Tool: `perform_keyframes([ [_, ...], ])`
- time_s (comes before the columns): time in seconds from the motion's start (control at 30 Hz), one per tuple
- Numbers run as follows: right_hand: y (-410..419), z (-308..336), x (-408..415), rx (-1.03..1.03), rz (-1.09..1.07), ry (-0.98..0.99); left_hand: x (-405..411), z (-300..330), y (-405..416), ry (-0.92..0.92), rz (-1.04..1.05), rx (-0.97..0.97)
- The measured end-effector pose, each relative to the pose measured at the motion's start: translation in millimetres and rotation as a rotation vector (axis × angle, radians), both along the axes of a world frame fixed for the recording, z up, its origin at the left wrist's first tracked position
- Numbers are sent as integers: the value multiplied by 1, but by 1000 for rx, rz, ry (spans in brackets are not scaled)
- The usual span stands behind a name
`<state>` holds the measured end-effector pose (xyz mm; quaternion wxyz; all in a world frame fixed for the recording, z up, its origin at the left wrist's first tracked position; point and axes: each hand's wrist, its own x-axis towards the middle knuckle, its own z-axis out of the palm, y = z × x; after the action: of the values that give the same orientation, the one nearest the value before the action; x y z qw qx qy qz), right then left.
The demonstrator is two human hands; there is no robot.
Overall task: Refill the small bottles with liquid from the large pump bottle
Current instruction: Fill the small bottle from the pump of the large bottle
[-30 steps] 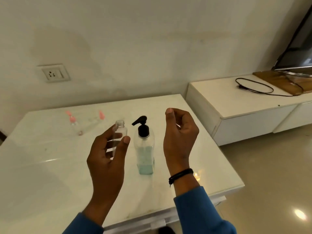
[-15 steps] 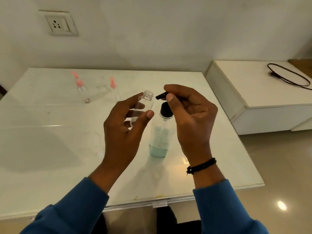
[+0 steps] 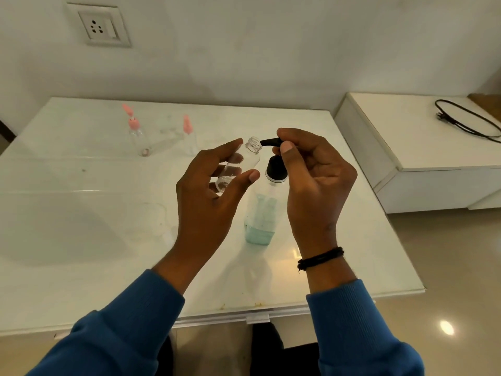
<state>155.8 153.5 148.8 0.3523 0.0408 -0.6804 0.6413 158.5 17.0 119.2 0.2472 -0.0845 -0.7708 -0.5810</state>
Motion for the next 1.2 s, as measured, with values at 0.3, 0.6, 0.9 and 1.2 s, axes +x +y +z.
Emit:
perform_keyframes([
  [0.3,-3,-1,-3,214,-156,121,2,8,-1,0,2,24],
  [0.6,-2,2,-3,426,-331,220,0,6,-14,30,-17,19],
  [0.9,-6,4,-4,410,-313,195,7,11,-26,-7,-20,163],
  [1.2,-7,3,-4,378,-309,198,10,11,-25,-16,-34,156],
])
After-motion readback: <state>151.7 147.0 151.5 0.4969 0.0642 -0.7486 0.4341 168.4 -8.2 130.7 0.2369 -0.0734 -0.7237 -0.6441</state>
